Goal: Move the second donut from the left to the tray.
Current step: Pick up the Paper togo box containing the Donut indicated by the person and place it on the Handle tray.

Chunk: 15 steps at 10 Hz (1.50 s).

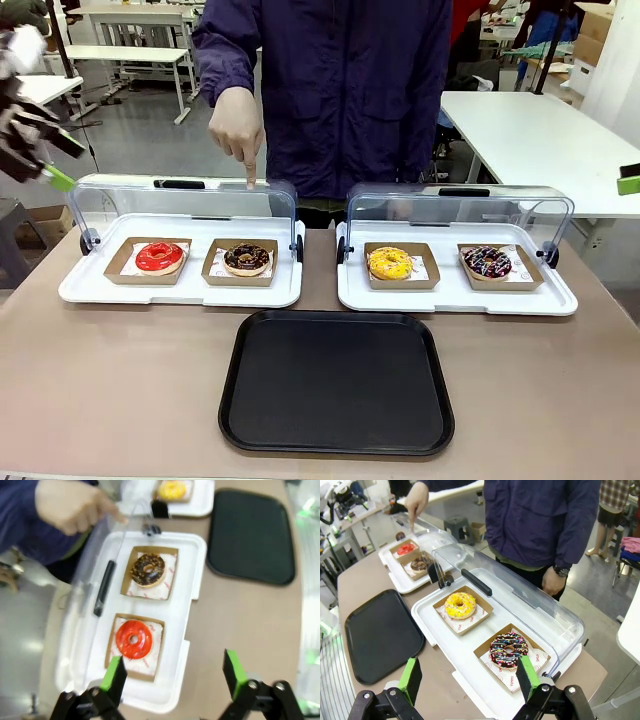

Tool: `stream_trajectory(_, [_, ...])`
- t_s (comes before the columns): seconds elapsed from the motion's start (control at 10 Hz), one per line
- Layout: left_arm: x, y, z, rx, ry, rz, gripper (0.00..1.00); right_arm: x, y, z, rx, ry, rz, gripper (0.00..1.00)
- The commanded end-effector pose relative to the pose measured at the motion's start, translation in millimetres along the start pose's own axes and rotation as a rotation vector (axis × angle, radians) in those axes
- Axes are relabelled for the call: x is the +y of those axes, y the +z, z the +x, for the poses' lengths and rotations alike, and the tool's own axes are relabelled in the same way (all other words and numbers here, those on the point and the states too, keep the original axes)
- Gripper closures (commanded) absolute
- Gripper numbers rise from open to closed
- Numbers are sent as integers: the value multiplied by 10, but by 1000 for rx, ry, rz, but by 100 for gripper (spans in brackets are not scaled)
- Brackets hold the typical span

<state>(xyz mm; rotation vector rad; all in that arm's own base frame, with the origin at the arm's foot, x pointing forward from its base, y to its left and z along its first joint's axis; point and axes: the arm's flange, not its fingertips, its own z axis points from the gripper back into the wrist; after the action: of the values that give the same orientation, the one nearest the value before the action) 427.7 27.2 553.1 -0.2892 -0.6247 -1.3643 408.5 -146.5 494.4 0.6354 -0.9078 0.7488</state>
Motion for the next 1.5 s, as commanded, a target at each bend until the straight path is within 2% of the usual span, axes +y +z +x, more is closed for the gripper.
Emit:
stream_trajectory(0.0, [-66, -427, 317, 166, -92, -37, 0, 4, 1, 13, -7, 4, 2, 0])
stream_trajectory(0.1, [-204, -720, 503, 239, -139, -60, 0, 4, 1, 13, -7, 4, 2, 0])
stream_trajectory(0.2, [-299, -949, 617, 299, -174, -33, 0, 4, 1, 13, -7, 4, 2, 0])
stream_trajectory(0.6, [-352, -1922, 701, 459, -195, -8, 0, 4, 1, 13, -7, 4, 2, 0])
stream_trajectory(0.7, [-279, -2023, 701, 467, -185, -39, 0, 4, 1, 13, -7, 4, 2, 0])
stream_trajectory(0.8, [-173, -1935, 608, 389, -131, -111, 0, 4, 1, 13, -7, 4, 2, 0])
stream_trajectory(0.9, [-402, -1995, 662, 435, -214, -32, 0, 4, 1, 13, -7, 4, 2, 0])
stream_trajectory(1.2, [-402, -1995, 662, 435, -214, -32, 0, 4, 1, 13, -7, 4, 2, 0])
stream_trajectory(1.4, [-312, -2171, 752, 456, -224, -35, 0, 4, 1, 13, -7, 4, 2, 0])
